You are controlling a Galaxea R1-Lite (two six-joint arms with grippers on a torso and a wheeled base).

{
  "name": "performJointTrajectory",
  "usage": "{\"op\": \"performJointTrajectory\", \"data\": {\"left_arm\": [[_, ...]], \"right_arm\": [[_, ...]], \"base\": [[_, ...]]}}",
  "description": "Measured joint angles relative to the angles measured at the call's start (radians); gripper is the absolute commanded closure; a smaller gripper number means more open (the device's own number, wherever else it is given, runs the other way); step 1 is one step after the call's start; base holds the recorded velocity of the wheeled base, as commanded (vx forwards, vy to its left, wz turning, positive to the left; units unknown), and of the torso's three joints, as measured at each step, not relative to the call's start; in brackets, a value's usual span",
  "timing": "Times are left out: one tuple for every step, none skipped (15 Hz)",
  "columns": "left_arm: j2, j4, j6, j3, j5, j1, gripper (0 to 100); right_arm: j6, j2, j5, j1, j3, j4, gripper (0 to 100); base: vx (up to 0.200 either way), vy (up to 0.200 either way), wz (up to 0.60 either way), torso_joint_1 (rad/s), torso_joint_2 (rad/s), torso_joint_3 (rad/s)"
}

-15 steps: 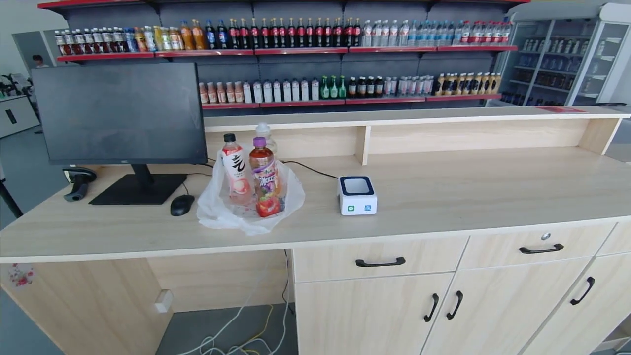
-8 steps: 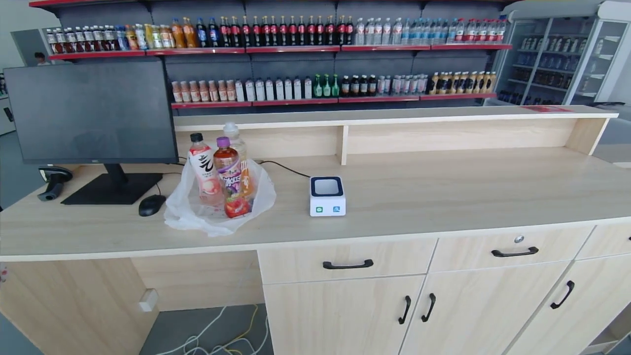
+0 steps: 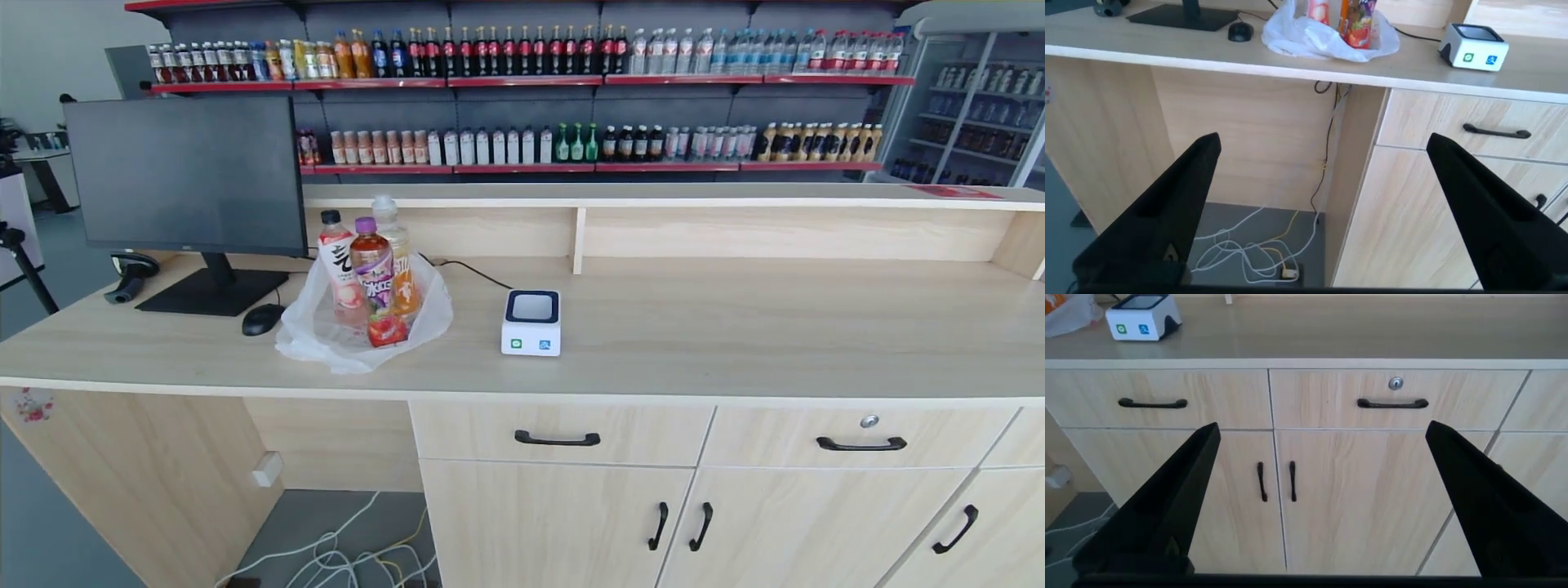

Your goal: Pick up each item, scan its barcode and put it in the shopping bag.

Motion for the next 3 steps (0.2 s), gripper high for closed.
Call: {"op": "performJointTrajectory", "data": {"left_arm": [[0.000,-0.002,0.000,0.000,0.000,0.000,0],[0.000,-0.002,0.000,0.000,-0.001,0.000,0],[0.000,-0.001,0.000,0.000,0.000,-0.002,0]], "right_arm": [[0.005,0.000,0.000,0.000,0.000,0.000,0],[0.006,0.000,0.000,0.000,0.000,0.000,0],[0.010,0.000,0.000,-0.002,0.000,-0.002,0]], "base": [[0.000,0.000,0.00,0.000,0.00,0.000],[0.000,0.000,0.00,0.000,0.00,0.000],[0.000,0.000,0.00,0.000,0.00,0.000]]}}
